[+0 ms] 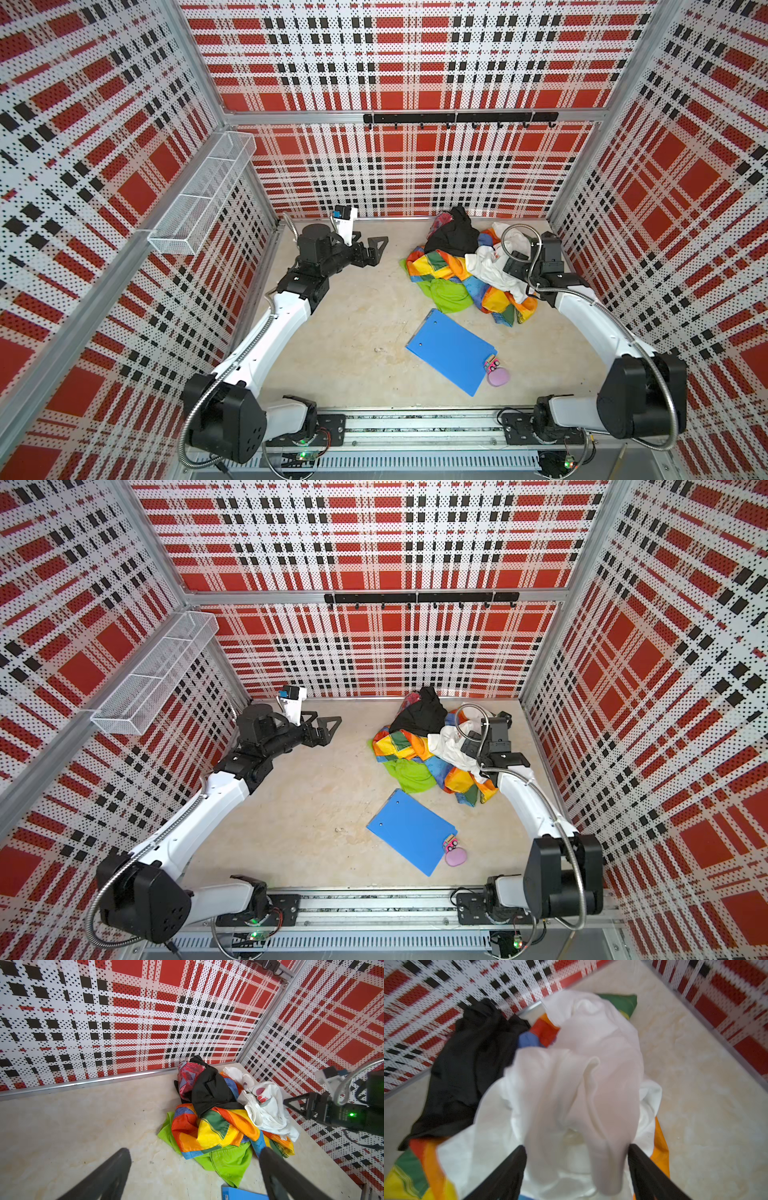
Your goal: Pick out a specific cloth from the pile
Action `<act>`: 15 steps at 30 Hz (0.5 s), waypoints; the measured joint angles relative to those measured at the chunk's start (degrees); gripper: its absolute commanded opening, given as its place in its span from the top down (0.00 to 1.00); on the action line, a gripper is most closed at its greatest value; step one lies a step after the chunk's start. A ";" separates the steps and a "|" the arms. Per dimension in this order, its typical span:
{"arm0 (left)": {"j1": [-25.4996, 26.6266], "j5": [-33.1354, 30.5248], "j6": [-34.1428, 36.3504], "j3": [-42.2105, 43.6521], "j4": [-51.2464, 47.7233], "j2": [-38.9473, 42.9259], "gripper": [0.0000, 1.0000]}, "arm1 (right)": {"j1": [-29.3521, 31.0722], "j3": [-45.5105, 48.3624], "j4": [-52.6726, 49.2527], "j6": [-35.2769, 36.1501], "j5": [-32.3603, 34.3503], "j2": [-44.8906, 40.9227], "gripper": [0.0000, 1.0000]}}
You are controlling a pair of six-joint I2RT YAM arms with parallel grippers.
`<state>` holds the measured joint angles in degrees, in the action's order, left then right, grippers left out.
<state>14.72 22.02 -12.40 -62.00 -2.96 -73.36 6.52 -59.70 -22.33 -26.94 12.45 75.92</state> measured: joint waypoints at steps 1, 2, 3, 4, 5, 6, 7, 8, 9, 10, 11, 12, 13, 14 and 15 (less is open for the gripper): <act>-0.02 0.07 -0.09 0.00 0.00 -0.04 0.01 | 1.05 -1.27 0.02 0.57 0.98 -0.76 0.15; -0.07 0.07 -0.22 0.00 0.00 -0.07 0.01 | 2.27 -2.80 0.22 1.05 1.60 -1.44 0.14; -0.09 0.09 -0.26 0.00 0.00 -0.09 0.01 | 3.19 -4.04 0.50 1.46 1.68 -1.66 0.13; -0.11 0.11 -0.31 0.00 0.00 -0.09 0.01 | 4.07 -5.27 0.96 1.88 1.70 -1.66 0.13; -0.13 0.13 -0.39 0.00 0.00 -0.09 0.01 | 5.16 -6.78 1.22 2.23 1.68 -1.16 0.13; -0.13 0.13 -0.46 0.00 0.02 -0.09 0.01 | 6.01 -8.28 1.36 2.49 1.68 -0.26 0.13; -0.15 0.15 -0.46 0.00 0.00 -0.09 0.01 | 6.84 -9.92 1.57 2.89 1.53 1.11 0.13; -0.15 0.17 -0.48 0.00 0.00 -0.09 0.01 | 7.76 -12.04 1.75 3.30 1.09 3.19 0.12; -0.15 0.20 -0.48 0.00 0.00 -0.09 0.01 | 8.46 -13.99 2.03 3.61 0.87 5.38 0.12; -0.15 0.22 -0.48 0.00 0.02 -0.09 0.01 | 9.11 -15.91 2.40 3.89 0.44 7.82 0.11; -0.15 0.26 -0.48 0.00 0.00 -0.09 0.01 | 9.77 -17.81 2.82 4.13 -0.04 10.56 0.11; -0.15 0.28 -0.48 0.00 0.02 -0.09 0.01 | 10.27 -19.54 2.97 4.42 -0.48 13.07 0.11; -0.15 0.28 -0.48 0.00 0.02 -0.09 0.01 | 10.60 -21.16 3.02 4.55 -1.05 15.54 0.12; -0.13 0.26 -0.48 0.00 0.09 -0.09 0.01 | 10.95 -22.88 2.97 4.72 -1.70 18.27 0.13; -0.13 0.26 -0.46 0.00 0.20 -0.09 0.01 | 11.41 -24.48 2.82 4.85 -2.21 20.81 0.14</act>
<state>14.59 22.28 -12.86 -62.00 -2.76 -73.45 17.93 -84.18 -19.51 -22.09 10.24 96.73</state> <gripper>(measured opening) 0.993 0.871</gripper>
